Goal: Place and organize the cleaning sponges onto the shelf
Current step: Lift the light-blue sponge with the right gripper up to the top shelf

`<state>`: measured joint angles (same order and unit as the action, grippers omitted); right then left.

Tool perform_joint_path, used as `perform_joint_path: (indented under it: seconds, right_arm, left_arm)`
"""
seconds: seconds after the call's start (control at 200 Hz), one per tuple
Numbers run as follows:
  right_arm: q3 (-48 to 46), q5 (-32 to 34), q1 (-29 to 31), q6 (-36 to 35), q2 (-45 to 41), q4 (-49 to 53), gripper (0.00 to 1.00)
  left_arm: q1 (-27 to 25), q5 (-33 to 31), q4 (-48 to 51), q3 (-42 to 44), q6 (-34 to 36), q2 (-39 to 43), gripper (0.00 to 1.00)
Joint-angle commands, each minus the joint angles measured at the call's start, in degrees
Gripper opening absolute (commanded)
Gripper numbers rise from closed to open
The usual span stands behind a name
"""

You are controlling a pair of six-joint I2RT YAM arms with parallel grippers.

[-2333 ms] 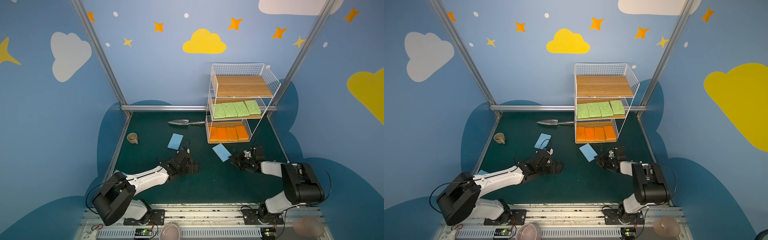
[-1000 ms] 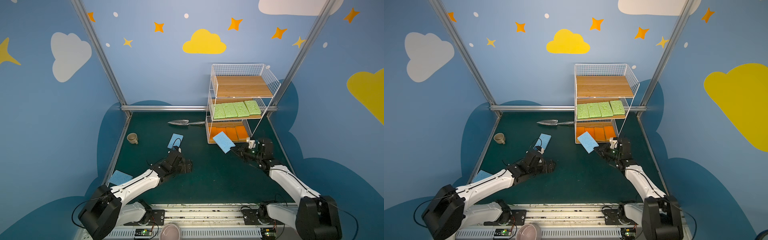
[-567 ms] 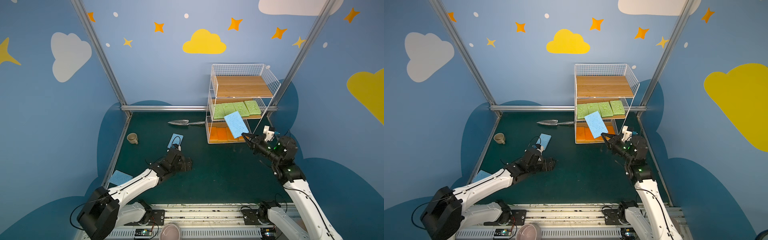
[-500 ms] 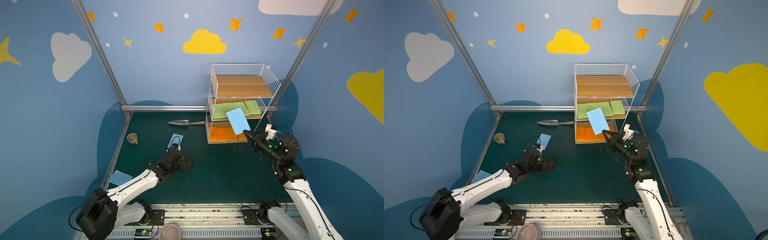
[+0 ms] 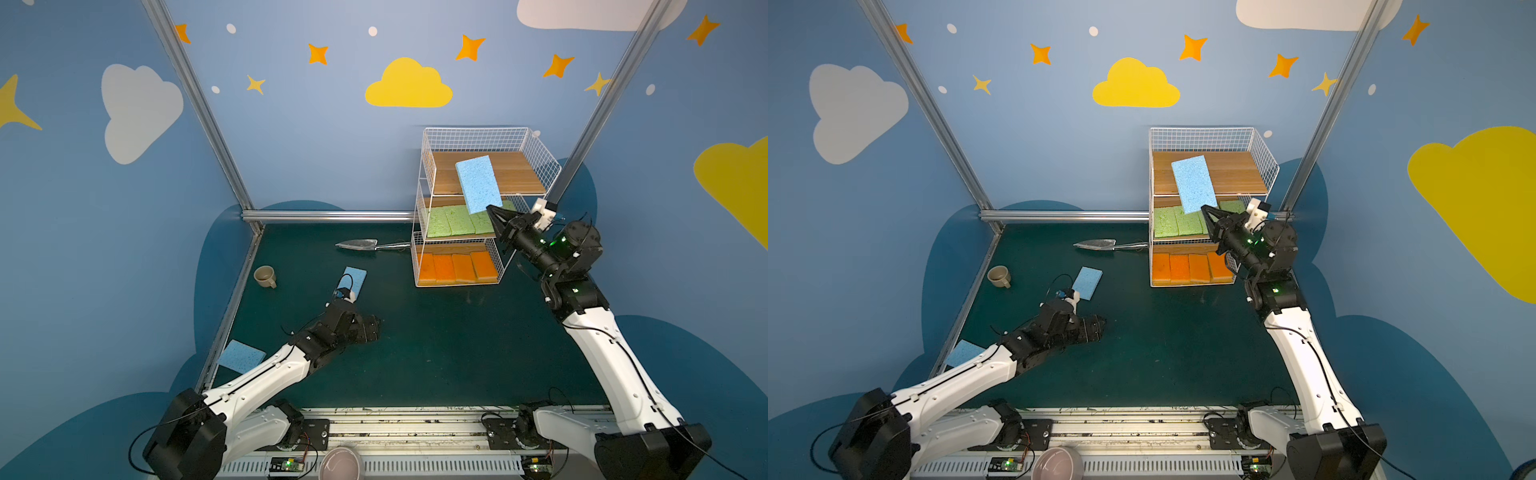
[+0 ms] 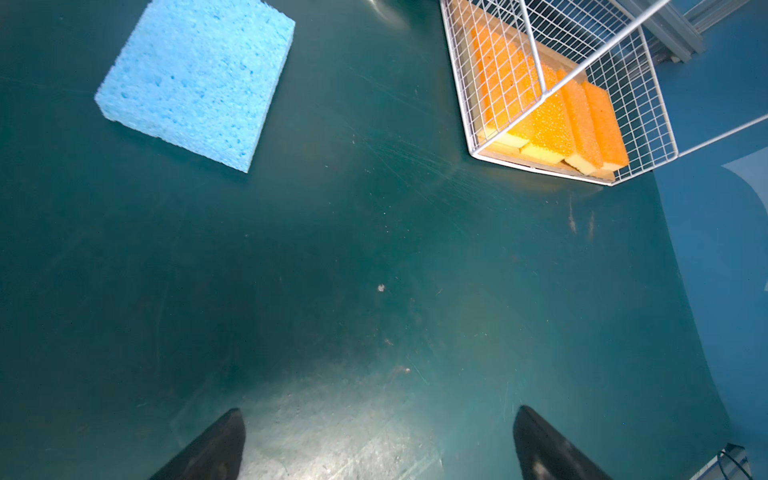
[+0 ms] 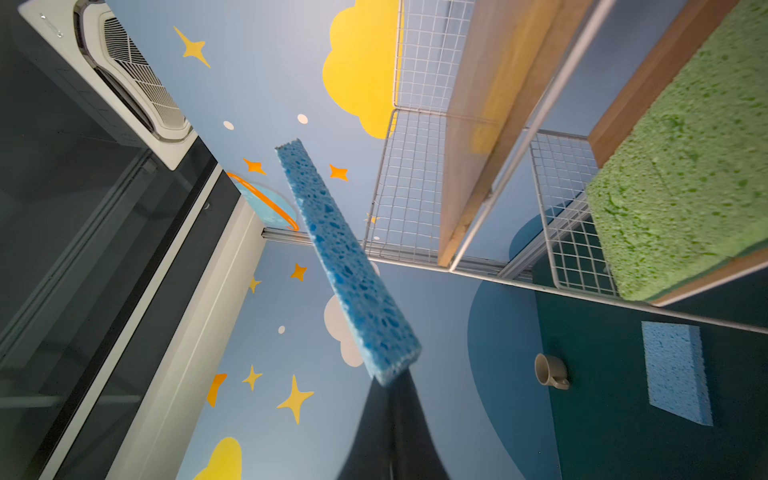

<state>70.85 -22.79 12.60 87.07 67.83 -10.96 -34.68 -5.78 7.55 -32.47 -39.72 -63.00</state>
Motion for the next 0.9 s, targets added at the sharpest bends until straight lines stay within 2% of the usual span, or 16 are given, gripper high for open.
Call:
perform_joint_path:
  seconds: [0.0, 0.185, 0.481, 0.896]
  right_arm:
    - [3.38, 1.73, 0.76, 1.73, 3.76, -3.09, 0.0]
    - [9.27, 3.35, 2.89, 2.41, 10.62, -4.38, 0.0]
    - [13.61, 6.17, 5.52, 4.04, 19.07, -7.31, 0.0]
    - [14.81, 6.88, 8.28, 3.11, 21.82, -8.51, 0.0]
  left_arm:
    - [0.91, 0.99, -0.54, 0.38, 1.21, 1.02, 1.0]
    - [2.19, 1.78, -0.7, 0.99, 1.49, 1.73, 1.0]
    - [3.86, 3.14, -0.83, 2.8, 1.38, 3.3, 1.0]
    - [5.28, 4.46, -1.62, 3.29, 1.65, 2.99, 1.0]
